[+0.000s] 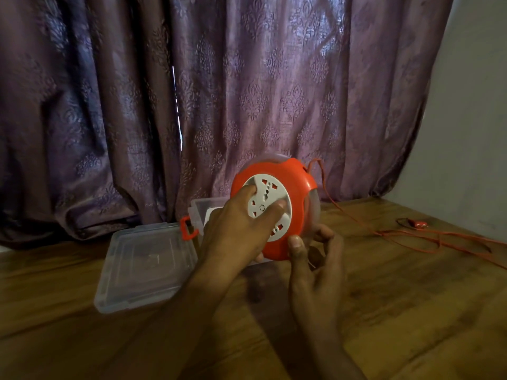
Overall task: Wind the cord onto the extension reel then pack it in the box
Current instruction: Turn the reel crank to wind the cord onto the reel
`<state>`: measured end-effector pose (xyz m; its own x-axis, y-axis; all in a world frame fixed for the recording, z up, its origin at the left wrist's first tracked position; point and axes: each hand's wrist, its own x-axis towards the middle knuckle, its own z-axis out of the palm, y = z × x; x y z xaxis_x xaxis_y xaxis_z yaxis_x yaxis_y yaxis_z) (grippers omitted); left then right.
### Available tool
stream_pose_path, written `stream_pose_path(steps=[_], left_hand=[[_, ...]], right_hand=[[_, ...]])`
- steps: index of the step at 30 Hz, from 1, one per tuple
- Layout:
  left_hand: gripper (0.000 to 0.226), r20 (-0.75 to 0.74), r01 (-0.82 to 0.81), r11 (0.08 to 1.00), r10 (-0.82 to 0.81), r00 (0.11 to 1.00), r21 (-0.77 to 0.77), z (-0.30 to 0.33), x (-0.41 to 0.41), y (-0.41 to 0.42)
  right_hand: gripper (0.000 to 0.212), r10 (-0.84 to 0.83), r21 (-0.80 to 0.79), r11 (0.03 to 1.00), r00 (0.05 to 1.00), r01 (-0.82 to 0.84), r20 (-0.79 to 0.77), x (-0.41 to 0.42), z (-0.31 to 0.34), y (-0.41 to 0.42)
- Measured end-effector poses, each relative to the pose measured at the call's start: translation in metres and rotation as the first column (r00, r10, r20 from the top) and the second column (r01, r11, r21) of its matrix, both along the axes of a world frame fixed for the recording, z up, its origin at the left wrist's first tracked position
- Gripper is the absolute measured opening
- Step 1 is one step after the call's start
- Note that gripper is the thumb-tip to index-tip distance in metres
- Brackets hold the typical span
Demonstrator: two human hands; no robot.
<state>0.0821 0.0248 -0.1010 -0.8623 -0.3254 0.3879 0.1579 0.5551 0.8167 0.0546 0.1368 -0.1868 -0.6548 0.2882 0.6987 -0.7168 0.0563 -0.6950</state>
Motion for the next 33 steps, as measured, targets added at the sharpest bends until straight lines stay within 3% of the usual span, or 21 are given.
stream_pose_path(steps=[4,8,11,13,17,20,22,25,27,30,33], left_hand=[[0.077,-0.134,-0.189,0.963,0.165,0.977,-0.191,-0.007,-0.002,0.004],[0.067,-0.23,-0.201,0.908,0.12,0.966,-0.369,0.0,0.001,0.0],[0.063,-0.309,-0.237,0.785,0.061,0.949,-0.573,0.001,0.005,0.001],[0.065,-0.261,-0.212,0.683,0.033,0.965,-0.699,-0.001,0.005,0.003],[0.067,-0.118,-0.104,0.614,0.018,0.993,-0.782,-0.007,-0.003,-0.002],[0.07,-0.099,0.016,0.706,-0.122,0.988,-0.708,-0.003,-0.005,-0.013],[0.063,-0.205,0.054,0.825,-0.202,0.958,-0.562,0.001,-0.002,-0.014],[0.038,-0.296,-0.026,0.954,-0.066,0.953,-0.298,0.008,0.002,-0.012],[0.026,-0.223,-0.035,0.976,-0.014,0.975,-0.216,0.009,0.0,-0.009],[0.042,-0.075,0.067,0.995,-0.073,0.994,-0.073,0.006,-0.002,-0.004],[0.053,-0.05,0.117,0.993,-0.116,0.992,0.032,0.0,-0.005,0.0]], right_hand=[[0.022,0.001,0.004,1.0,1.0,-0.001,-0.013,0.001,0.0,0.001],[0.023,0.025,-0.02,0.999,0.999,-0.025,-0.03,0.0,0.001,0.0],[0.022,0.038,-0.053,0.998,0.999,-0.039,-0.009,-0.002,0.001,0.002],[0.019,0.059,-0.085,0.995,0.998,-0.056,0.024,-0.004,0.002,0.004],[0.022,0.15,-0.194,0.973,0.983,-0.127,0.109,-0.01,0.0,0.005],[0.025,0.167,-0.216,0.967,0.978,-0.136,0.129,-0.014,0.0,0.005],[0.019,0.16,-0.228,0.965,0.978,-0.127,0.135,-0.016,-0.001,0.007],[0.021,0.123,-0.237,0.967,0.983,-0.089,0.135,-0.018,-0.001,0.009],[0.025,0.092,-0.221,0.973,0.988,-0.062,0.127,-0.016,0.0,0.009],[0.024,0.017,-0.13,0.992,0.998,-0.009,0.065,-0.009,0.003,0.006],[0.022,-0.042,-0.02,0.999,0.999,0.041,-0.015,-0.001,0.002,0.002]])
